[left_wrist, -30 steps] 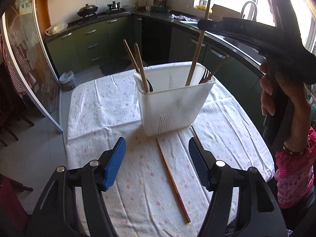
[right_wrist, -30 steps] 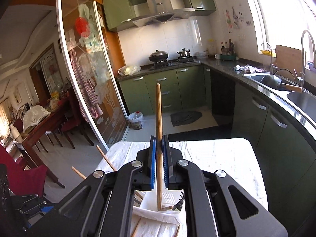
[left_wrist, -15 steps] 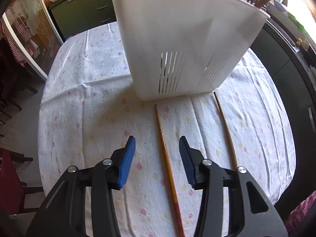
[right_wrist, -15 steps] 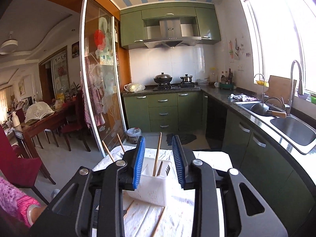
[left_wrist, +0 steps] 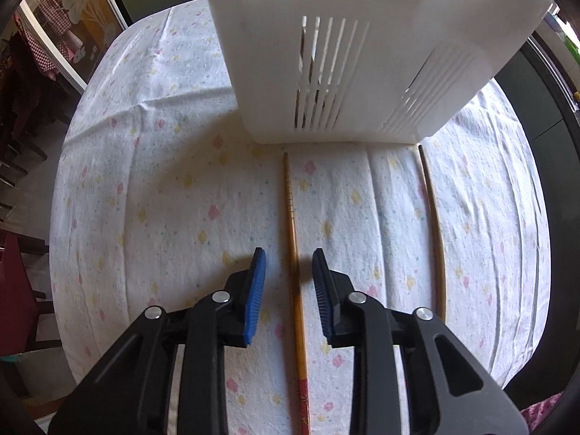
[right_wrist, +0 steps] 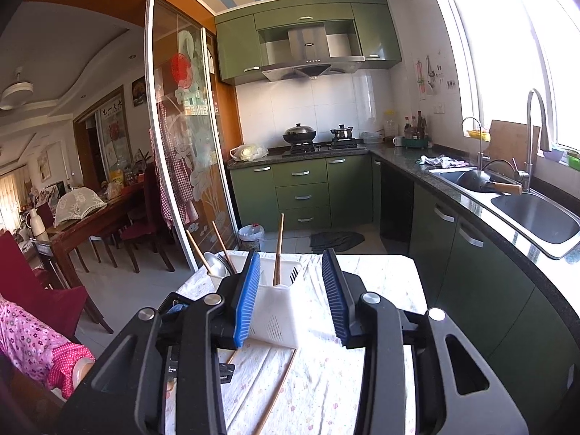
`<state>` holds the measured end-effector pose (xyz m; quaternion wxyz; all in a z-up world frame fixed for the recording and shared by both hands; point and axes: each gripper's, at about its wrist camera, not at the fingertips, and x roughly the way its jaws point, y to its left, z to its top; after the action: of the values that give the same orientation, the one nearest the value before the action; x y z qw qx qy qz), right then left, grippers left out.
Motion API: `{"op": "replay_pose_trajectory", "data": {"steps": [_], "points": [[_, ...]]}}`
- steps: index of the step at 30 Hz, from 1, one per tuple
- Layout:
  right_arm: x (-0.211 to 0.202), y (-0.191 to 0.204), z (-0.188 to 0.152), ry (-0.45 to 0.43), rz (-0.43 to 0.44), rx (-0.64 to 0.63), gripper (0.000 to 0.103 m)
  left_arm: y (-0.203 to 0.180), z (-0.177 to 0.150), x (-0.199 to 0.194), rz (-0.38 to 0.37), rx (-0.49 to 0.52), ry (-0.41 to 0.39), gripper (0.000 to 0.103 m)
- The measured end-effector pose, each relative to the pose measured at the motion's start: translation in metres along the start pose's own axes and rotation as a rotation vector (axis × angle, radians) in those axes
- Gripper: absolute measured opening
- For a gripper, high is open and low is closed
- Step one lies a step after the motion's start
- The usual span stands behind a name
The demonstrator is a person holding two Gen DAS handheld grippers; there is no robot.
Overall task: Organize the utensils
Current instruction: 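Lower the left gripper onto a wooden chopstick while the right grasps another chopstick, then lift both chopsticks upright over the caddy and release them inside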
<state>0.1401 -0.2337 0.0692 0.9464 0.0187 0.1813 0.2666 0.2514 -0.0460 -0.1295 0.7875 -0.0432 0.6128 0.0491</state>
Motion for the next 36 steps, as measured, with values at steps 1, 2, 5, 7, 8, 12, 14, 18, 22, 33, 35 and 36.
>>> {"op": "replay_pose_trajectory", "data": {"steps": [1,2,5,7,8,12,14,18,22,33,35,36], "points": [[0.003,0.001,-0.001,0.012,-0.002,-0.004,0.041,-0.001,0.001,0.000,-0.003,0.003,0.000,0.014],[0.006,0.002,-0.004,0.029,-0.002,-0.008,0.041,-0.002,0.002,0.000,-0.007,0.006,0.001,0.007],[0.020,0.007,-0.013,0.103,-0.006,-0.024,0.042,-0.005,0.005,0.002,-0.024,0.008,0.005,0.006],[0.037,0.010,-0.024,0.181,-0.007,-0.034,0.045,-0.002,0.005,0.000,-0.041,-0.002,0.005,0.006],[0.048,0.012,-0.031,0.228,-0.011,-0.040,0.047,0.001,0.006,-0.002,-0.049,-0.007,-0.002,0.006],[0.094,0.006,-0.073,0.429,-0.031,-0.044,0.051,0.011,-0.002,-0.026,-0.073,0.002,-0.085,0.006],[0.116,0.003,-0.095,0.496,-0.051,-0.032,0.051,0.016,-0.008,-0.042,-0.098,0.004,-0.125,0.006],[0.156,0.002,-0.129,0.587,-0.082,-0.013,0.050,0.026,-0.020,-0.076,-0.134,0.027,-0.228,0.006],[0.188,0.015,-0.150,0.667,-0.104,-0.036,0.049,0.037,-0.034,-0.106,-0.157,0.054,-0.315,0.006],[0.216,0.029,-0.167,0.750,-0.105,-0.027,0.009,0.057,-0.048,-0.122,-0.205,0.069,-0.358,0.006],[0.215,0.020,-0.164,0.754,-0.066,0.027,0.007,0.056,-0.050,-0.124,-0.209,0.078,-0.363,0.006],[0.213,0.014,-0.162,0.751,-0.038,0.061,0.007,0.056,-0.051,-0.124,-0.211,0.084,-0.366,0.006]]}}
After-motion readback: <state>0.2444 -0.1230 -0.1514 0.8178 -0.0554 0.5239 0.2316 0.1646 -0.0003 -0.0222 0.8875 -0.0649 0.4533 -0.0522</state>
